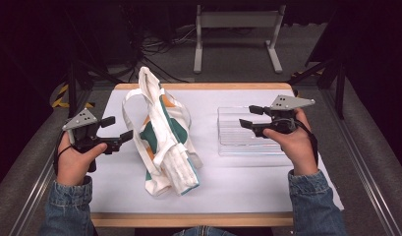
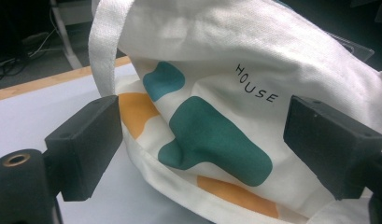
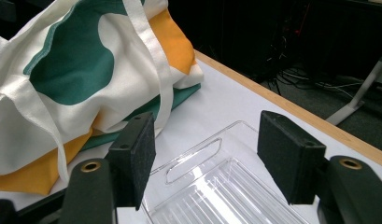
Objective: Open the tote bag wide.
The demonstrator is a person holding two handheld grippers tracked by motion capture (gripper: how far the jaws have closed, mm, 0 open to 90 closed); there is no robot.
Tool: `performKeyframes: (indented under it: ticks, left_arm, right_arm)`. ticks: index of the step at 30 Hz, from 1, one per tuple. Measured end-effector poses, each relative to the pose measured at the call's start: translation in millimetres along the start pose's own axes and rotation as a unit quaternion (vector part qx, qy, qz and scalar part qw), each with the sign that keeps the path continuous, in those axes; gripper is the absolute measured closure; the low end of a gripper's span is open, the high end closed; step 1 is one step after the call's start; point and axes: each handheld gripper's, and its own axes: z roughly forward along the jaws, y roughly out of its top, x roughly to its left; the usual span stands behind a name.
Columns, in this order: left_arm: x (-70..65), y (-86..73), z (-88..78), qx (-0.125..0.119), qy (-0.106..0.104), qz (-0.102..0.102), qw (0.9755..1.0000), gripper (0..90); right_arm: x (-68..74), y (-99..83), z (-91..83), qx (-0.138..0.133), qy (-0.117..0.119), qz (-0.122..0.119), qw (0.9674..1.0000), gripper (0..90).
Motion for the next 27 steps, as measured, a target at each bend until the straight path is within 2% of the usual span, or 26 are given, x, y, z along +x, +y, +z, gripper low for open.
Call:
performKeyframes:
  ticks: [3,5,10,13,14,19,25,27]
  left_arm:
    - [-2.3,1.1,-1.5,0.003,-0.002,0.006,1.0000,12.9]
    - [-7.7,2.7,-2.7,0.003,-0.010,0.004,0.9999,13.2]
    - [-20.1,8.8,-4.8,0.004,-0.028,0.024,0.9993,13.3]
    - [-24.5,10.0,-4.5,0.005,-0.036,0.026,0.9990,13.1]
    - [-29.6,11.4,-3.7,0.012,-0.045,0.034,0.9984,13.0]
    - [-36.9,13.7,-2.9,0.023,-0.059,0.050,0.9968,12.9]
    - [-45.3,15.5,-2.7,0.026,-0.072,0.059,0.9953,12.7]
    - [-50.3,16.1,-1.5,0.027,-0.082,0.064,0.9942,12.7]
  right_arm:
    - [0.2,0.3,0.3,-0.001,0.001,0.000,1.0000,37.0]
    - [0.5,0.7,0.7,0.000,0.002,-0.001,1.0000,36.9]
    - [1.8,0.7,4.5,0.005,0.007,0.000,1.0000,36.2]
    - [1.6,0.3,5.3,0.006,0.007,-0.001,1.0000,35.5]
    - [1.9,0.1,5.4,0.008,0.007,0.000,0.9999,35.4]
    - [2.7,-0.2,5.2,0.008,0.008,0.001,0.9999,35.1]
    - [3.1,-0.5,6.4,0.011,0.009,0.001,0.9999,34.6]
    - [3.5,-0.8,7.8,0.013,0.010,0.001,0.9999,34.4]
